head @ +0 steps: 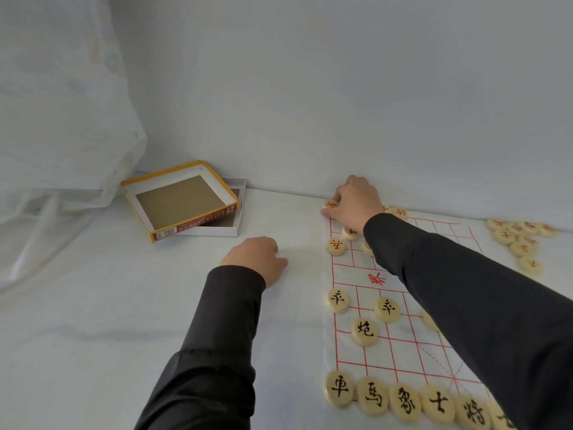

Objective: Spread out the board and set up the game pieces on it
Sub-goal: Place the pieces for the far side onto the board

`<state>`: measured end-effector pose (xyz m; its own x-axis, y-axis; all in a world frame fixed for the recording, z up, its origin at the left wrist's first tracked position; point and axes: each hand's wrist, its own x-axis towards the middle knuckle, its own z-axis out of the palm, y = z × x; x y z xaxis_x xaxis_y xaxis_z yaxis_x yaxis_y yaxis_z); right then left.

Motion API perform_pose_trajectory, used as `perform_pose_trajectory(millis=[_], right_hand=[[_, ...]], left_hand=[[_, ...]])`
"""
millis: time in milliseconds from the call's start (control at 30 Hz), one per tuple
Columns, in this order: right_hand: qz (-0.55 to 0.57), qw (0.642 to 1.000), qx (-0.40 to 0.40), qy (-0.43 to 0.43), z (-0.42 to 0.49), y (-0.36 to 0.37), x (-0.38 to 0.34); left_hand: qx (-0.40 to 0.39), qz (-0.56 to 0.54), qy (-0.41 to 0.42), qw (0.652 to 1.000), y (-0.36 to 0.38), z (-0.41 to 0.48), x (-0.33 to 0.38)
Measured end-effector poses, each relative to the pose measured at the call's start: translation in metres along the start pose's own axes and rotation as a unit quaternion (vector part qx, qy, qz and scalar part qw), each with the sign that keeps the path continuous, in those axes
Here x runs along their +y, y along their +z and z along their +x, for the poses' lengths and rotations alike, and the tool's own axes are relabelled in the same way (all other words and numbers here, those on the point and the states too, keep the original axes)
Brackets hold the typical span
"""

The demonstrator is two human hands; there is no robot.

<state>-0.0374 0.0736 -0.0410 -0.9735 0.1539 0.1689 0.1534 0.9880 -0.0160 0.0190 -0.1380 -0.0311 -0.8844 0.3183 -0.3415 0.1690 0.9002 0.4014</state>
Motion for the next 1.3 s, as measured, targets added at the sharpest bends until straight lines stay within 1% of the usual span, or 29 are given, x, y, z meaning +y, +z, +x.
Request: perform_pose_trajectory(millis=[133, 267, 367, 433, 567, 667, 767, 1000, 1033, 1133, 1300], right_hand=[[-0.024, 1.000, -0.003, 0.006, 0.002, 0.002, -0.001], [0.003, 1.000, -0.011, -0.007, 0.002, 0.000, -0.002], [0.035, 0.999, 0.009, -0.013, -0.002, -0.007, -0.001], [0.057, 0.998, 0.021, -0.011, -0.009, -0.013, 0.002], [0.079, 0.997, 0.013, 0.004, -0.032, -0.020, 0.011], [0.107, 0.994, 0.025, 0.021, -0.051, -0.029, 0.021], [0.131, 0.990, 0.021, 0.036, -0.073, -0.039, 0.035], [0.238, 0.966, 0.026, 0.093, -0.127, -0.051, 0.064], [0.235, 0.967, 0.025, 0.097, -0.132, -0.052, 0.068], [0.170, 0.981, 0.011, 0.098, -0.144, -0.059, 0.091], [0.169, 0.975, 0.010, 0.145, -0.153, -0.069, 0.138]], left_hand=[[-0.005, -0.002, 0.000, 1.000, 0.000, 0.001, 0.001], [-0.006, 0.003, 0.000, 1.000, 0.000, 0.001, 0.002], [0.003, 0.002, 0.008, 1.000, 0.000, -0.001, 0.007], [0.027, -0.011, 0.019, 0.999, 0.002, -0.004, 0.017], [0.083, -0.037, 0.041, 0.995, 0.008, -0.010, 0.040], [0.103, -0.031, 0.061, 0.992, 0.013, -0.014, 0.057], [0.111, -0.025, 0.092, 0.989, 0.019, -0.021, 0.073], [0.174, -0.008, 0.146, 0.974, 0.040, -0.029, 0.105], [0.183, -0.008, 0.152, 0.971, 0.044, -0.030, 0.111], [0.193, -0.013, 0.173, 0.966, 0.053, -0.031, 0.134], [0.179, -0.020, 0.178, 0.967, 0.075, -0.030, 0.173]])
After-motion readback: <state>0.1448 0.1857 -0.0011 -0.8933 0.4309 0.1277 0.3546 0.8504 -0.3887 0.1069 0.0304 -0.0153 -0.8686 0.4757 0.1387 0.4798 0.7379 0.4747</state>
